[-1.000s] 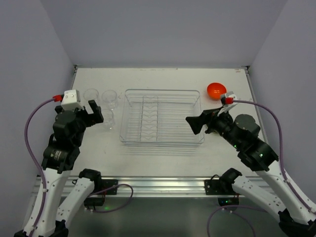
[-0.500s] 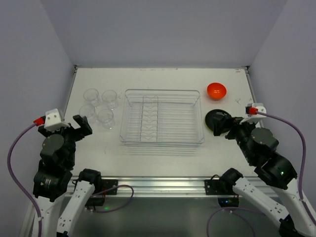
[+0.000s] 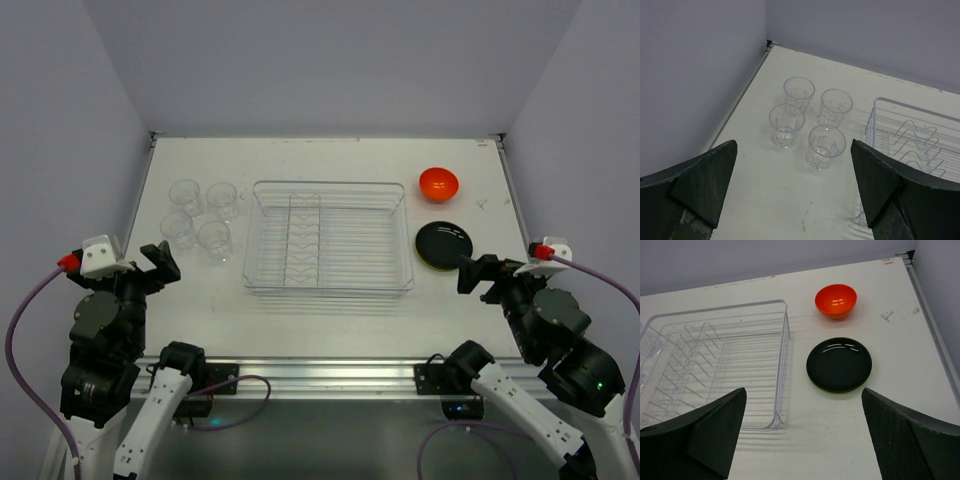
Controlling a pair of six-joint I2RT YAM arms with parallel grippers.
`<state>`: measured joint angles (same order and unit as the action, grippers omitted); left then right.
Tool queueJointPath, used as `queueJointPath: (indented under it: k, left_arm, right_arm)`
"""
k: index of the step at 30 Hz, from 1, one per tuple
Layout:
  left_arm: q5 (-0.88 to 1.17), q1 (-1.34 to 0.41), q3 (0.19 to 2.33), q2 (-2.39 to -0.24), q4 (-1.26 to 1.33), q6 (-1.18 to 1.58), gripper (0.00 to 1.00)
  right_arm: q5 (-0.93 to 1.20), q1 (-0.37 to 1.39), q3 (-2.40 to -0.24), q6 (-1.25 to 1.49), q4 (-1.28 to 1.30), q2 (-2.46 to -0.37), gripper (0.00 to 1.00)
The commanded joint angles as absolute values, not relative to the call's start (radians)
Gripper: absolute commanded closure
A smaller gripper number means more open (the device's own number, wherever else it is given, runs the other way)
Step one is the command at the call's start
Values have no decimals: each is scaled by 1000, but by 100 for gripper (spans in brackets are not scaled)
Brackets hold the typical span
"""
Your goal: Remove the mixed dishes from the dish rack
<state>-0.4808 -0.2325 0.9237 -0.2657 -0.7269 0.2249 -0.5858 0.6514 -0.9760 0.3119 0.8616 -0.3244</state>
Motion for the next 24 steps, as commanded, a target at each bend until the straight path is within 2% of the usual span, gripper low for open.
queueJointPath:
  k: [1,6,24]
  left_arm:
    - [-445,-241,943,-259,-716,180,0]
    - [-391,-241,946,-270,-713,164,0]
    - [-388,-241,942,-281,-706,156,0]
  right_arm:
    - [-646,649,-1003,299,877,-296,1]
    - [-669,649,-1012,291,879,-301,1]
    - [-672,649,-1002,305,841,-318,1]
